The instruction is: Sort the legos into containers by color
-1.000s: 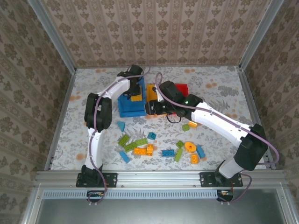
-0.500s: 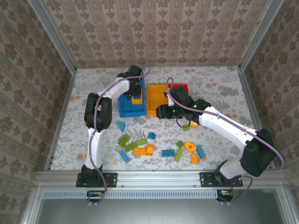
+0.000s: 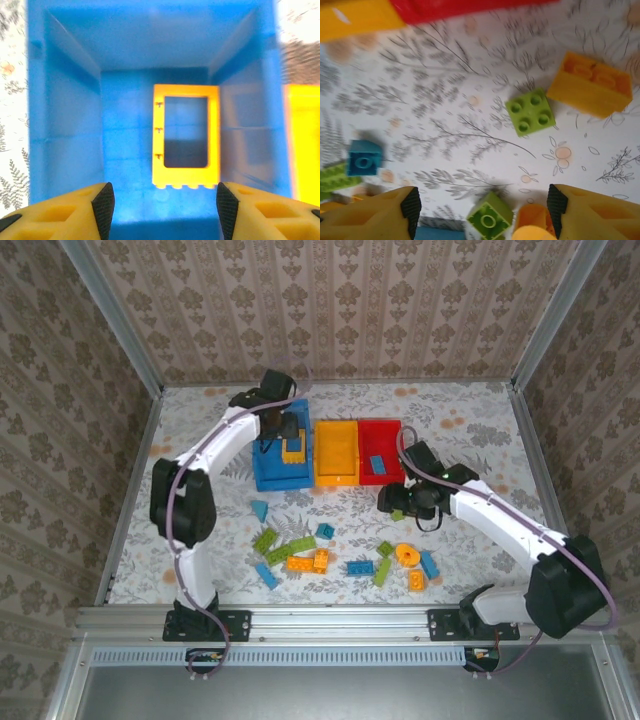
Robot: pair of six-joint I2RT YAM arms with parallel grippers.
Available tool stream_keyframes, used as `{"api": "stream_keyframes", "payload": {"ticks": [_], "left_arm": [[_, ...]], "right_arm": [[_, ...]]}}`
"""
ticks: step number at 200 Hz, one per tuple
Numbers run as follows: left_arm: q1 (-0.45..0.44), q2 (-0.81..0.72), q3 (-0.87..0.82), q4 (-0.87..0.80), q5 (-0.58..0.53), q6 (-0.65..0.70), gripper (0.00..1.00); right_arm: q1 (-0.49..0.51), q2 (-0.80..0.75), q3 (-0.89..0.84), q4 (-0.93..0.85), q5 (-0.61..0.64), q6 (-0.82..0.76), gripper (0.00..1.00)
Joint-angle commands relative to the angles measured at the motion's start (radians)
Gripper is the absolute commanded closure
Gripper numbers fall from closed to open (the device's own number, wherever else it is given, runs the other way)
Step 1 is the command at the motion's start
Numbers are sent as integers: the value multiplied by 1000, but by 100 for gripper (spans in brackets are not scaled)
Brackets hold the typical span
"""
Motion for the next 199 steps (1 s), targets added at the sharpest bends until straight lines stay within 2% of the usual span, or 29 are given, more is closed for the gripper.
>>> {"api": "stream_keyframes", "payload": {"ticks": [1, 42, 72, 92, 137, 171, 199], "left_arm": [[-22, -103, -52, -13, 28, -44, 40], [-123, -337, -206, 17, 67, -21, 35], [-211, -547, -410, 138, 185, -6, 30], [-258, -647, -503, 144, 200, -25, 30], [-280, -755, -584, 101, 199, -55, 32], [-286, -762, -579, 92, 198, -57, 32], [-295, -758, -572, 94, 195, -61, 33]], "right_arm": [[-9, 80, -39, 22, -21, 24, 27], [-47, 224, -8, 77, 6, -44, 23], [-88, 324, 50, 59, 30, -99, 23], [-92, 359, 81, 71, 33, -135, 24], [-91, 411, 108, 91, 9, -142, 37], [-81, 395, 83, 88, 5, -125, 53], [-65, 350, 42, 87, 20, -108, 61]]}}
